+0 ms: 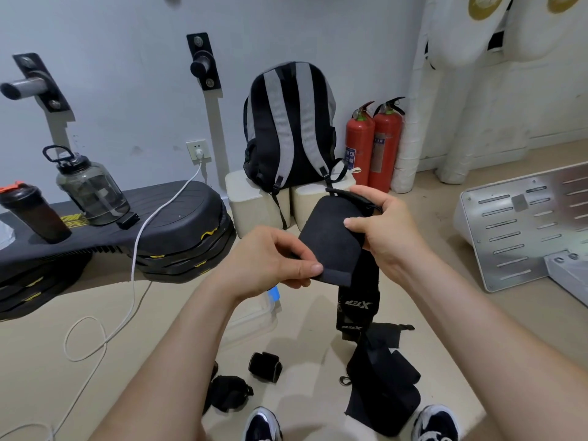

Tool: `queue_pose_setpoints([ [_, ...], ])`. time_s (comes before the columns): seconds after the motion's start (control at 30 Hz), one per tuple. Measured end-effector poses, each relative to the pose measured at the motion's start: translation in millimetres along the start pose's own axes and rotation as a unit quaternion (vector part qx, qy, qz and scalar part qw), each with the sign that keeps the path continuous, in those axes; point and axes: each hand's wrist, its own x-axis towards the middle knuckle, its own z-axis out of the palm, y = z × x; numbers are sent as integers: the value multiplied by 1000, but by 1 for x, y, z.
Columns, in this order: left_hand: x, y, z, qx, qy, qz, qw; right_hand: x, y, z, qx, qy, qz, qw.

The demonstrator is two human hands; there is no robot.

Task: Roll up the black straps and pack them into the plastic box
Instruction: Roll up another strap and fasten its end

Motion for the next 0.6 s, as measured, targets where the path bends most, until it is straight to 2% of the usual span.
queue_pose_setpoints([
  [0.13, -1, -3, -2, 23, -20, 18, 999, 2, -6, -7, -21, -15, -5, 1000],
  [0.23, 1, -6, -3, -29, 25, 27, 999, 2, -12, -11, 6, -60, 6, 998],
  [0.33, 2, -7, -2, -87, 34, 9, 996, 0, -12, -14, 28, -121, 36, 992],
  [0.4, 3, -7, -1, -108, 39, -2, 993, -1, -11, -13, 18, -121, 24, 992],
  [0.5, 6, -6, 0, -137, 94, -2, 986, 0, -7, -10, 26, -102, 2, 994],
  [0.6, 9, -8, 1, -135, 153, 8, 979, -3, -2, -5, 21, -122, -18, 992],
])
